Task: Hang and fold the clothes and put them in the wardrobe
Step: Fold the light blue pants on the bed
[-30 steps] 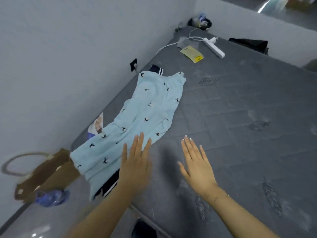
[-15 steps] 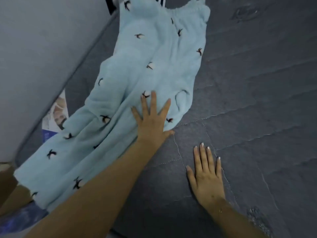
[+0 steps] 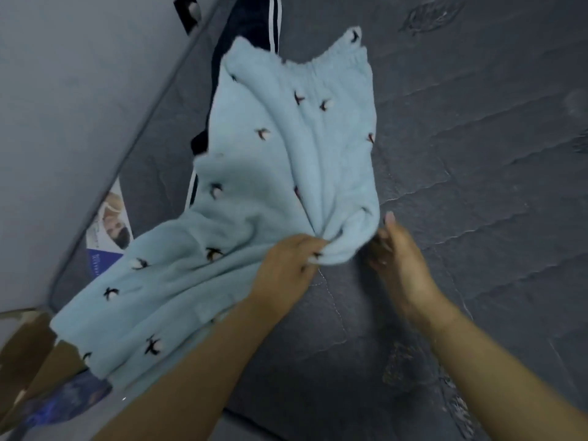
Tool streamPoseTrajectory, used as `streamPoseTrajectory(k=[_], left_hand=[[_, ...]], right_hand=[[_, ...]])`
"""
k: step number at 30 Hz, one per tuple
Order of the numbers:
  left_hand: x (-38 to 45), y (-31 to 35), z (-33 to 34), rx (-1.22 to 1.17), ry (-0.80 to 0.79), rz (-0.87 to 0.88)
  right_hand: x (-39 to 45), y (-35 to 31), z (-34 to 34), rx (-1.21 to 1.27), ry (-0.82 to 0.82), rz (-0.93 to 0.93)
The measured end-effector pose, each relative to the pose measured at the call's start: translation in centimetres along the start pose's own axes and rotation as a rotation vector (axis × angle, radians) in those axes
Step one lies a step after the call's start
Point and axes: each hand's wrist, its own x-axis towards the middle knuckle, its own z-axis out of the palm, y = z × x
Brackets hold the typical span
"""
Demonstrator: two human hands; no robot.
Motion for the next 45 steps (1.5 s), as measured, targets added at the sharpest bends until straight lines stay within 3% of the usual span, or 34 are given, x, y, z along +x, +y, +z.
streamPoseTrajectory(k=[4,9,13,15,18,21,23,28,32,37,45], left_hand=[[-6.5,3.4,1.9,-0.214,-0.169,-0.241],[-10.7,6.0,3.2,-0.309,-0.258,-0.354],[-11.9,7.7,4.0,-0.346,-0.555,-0.349],[-11.4,8.5,4.3,-0.271,-0.608,-0.367],[-8.7,9.6,4.1,-0.331,-0.38,-0.441],[-4.4,9.5,3.6,-0.399,0.043,-0.608],[-1.5,7.9,3.6,-0.374,0.238,-0.747],[3.0,5.7,4.8,-0.492,0.14,-1.146],[3.7,6.9,5.3,-0.591,0.064,-1.046],[3.1,13.6,6.6,-0.799,-0.121,-0.679],[-4.0,22.6,14.9,-0.589,-0.556,-0.553]], right_hand=[[0.2,-1.3,0.5,-0.064,0.081,0.043],[-4.5,2.5,-3.6,-0.002,0.273,-0.006],[-10.1,6.1,-10.0,0.111,0.4,0.029],[-12.6,8.1,-12.8,0.144,0.443,0.061],[-14.7,10.3,-14.9,0.177,0.467,0.097],[-14.9,11.4,-15.3,0.17,0.437,0.125],[-14.3,11.5,-15.4,0.133,0.39,0.152],[-13.4,10.6,-16.2,0.014,0.412,0.05],[-13.9,9.6,-16.8,0.0,0.39,0.008],[-15.3,7.8,-18.0,0.148,0.415,-0.031],[-18.7,6.6,-22.8,0.486,0.269,0.047]])
